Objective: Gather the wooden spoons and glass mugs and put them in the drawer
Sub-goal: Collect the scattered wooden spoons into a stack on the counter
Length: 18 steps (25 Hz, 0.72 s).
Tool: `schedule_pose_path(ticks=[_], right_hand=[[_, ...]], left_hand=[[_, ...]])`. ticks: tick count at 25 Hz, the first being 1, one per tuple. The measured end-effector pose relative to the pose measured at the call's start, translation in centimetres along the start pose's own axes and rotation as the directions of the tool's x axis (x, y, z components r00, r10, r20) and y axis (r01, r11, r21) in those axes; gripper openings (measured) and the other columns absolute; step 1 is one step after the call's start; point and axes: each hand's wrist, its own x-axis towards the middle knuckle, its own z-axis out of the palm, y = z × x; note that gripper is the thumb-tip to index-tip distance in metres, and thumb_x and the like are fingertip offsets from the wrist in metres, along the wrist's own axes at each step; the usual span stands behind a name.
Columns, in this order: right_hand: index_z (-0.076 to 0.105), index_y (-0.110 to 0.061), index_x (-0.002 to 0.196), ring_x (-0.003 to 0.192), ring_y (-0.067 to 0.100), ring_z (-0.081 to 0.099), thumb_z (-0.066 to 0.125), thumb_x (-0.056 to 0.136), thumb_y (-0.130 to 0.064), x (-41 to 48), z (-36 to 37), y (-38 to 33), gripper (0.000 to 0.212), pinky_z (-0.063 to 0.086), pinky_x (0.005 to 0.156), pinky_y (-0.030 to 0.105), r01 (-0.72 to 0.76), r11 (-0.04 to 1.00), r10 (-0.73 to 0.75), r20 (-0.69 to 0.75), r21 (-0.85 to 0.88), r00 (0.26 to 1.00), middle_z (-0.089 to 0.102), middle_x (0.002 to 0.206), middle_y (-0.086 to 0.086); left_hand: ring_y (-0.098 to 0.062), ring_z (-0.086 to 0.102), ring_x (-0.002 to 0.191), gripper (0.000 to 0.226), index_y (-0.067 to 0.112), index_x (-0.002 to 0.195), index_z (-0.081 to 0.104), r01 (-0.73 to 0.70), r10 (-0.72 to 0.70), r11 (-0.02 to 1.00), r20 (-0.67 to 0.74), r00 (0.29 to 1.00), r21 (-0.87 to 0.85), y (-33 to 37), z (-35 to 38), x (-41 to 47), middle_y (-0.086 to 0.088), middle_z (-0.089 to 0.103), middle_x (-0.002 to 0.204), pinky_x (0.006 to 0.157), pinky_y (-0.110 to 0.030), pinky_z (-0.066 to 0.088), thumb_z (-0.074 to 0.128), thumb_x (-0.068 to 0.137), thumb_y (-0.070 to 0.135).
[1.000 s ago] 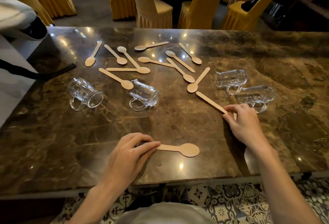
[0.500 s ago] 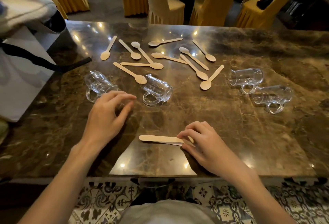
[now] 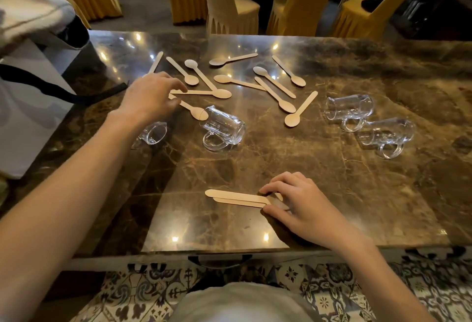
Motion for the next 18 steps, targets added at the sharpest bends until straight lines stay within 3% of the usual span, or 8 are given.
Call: schedule_pose_path(ticks=[3,6,8,10,14,18], right_hand=[[0.063,-0.033,0.108,0.099,0.003,0.049,0.055,0.082,-0.050,1.5,-2.9,1.0,0.032,0.041,0.089,0.029,-0.038,0.999,0.039,-0.043,0.015,0.998,0.057,0.105,-0.017],[0.064,-0.028,0.107,0.095,0.012,0.057,0.060,0.085,-0.034,5.0,-6.2,3.3,0.023,0.047,0.080,0.031,-0.157,0.977,0.124,-0.217,-0.143,0.968,0.062,0.107,-0.008],[0.064,-0.026,0.109,0.099,0.022,0.060,0.061,0.087,-0.024,7.5,-7.8,4.9,0.022,0.049,0.074,0.037,-0.273,0.923,0.192,-0.291,-0.272,0.937,0.061,0.113,-0.003],[0.064,-0.023,0.111,0.102,0.028,0.059,0.059,0.087,-0.015,9.5,-8.4,6.1,0.026,0.047,0.067,0.038,-0.336,0.850,0.239,-0.272,-0.405,0.932,0.060,0.116,0.001],[0.060,-0.012,0.116,0.106,0.031,0.058,0.056,0.085,0.001,12.3,-8.1,7.9,0.034,0.051,0.069,0.042,-0.330,0.744,0.297,-0.154,-0.581,0.942,0.060,0.118,0.007],[0.060,-0.011,0.117,0.108,0.029,0.056,0.054,0.088,-0.001,13.7,-8.0,9.0,0.031,0.050,0.077,0.040,-0.294,0.697,0.272,-0.138,-0.654,0.952,0.061,0.117,0.010]], left_hand=[[-0.026,0.056,0.107,0.033,0.034,0.114,0.062,-0.059,0.028,0.984,0.181,0.983,0.169,-0.5,0.4,2.0,-0.003,0.059,0.123,0.080,-0.042,0.049,0.067,0.082,0.027],[-0.023,0.055,0.106,0.034,0.037,0.113,0.062,-0.078,0.012,0.979,0.327,0.945,0.191,-0.7,0.7,3.2,-0.001,0.059,0.121,0.071,-0.034,0.046,0.067,0.082,0.024],[-0.019,0.056,0.099,0.033,0.038,0.112,0.063,-0.061,-0.008,0.981,0.354,0.935,0.185,-0.6,0.8,3.6,0.000,0.060,0.120,0.057,-0.025,0.040,0.066,0.083,0.022],[-0.014,0.050,0.087,0.031,0.037,0.110,0.065,-0.052,-0.010,0.984,0.341,0.940,0.173,-0.5,0.8,4.0,0.002,0.062,0.118,0.051,-0.020,0.033,0.066,0.083,0.021],[-0.019,0.057,0.096,0.025,0.033,0.105,0.067,-0.061,0.023,0.992,0.333,0.943,0.106,-1.1,1.1,4.5,0.002,0.065,0.114,0.063,-0.027,0.041,0.068,0.082,0.022],[-0.017,0.054,0.090,0.020,0.030,0.100,0.066,-0.068,0.033,0.994,0.357,0.934,0.085,-2.1,1.6,4.9,0.002,0.063,0.105,0.069,-0.032,0.045,0.069,0.081,0.022]])
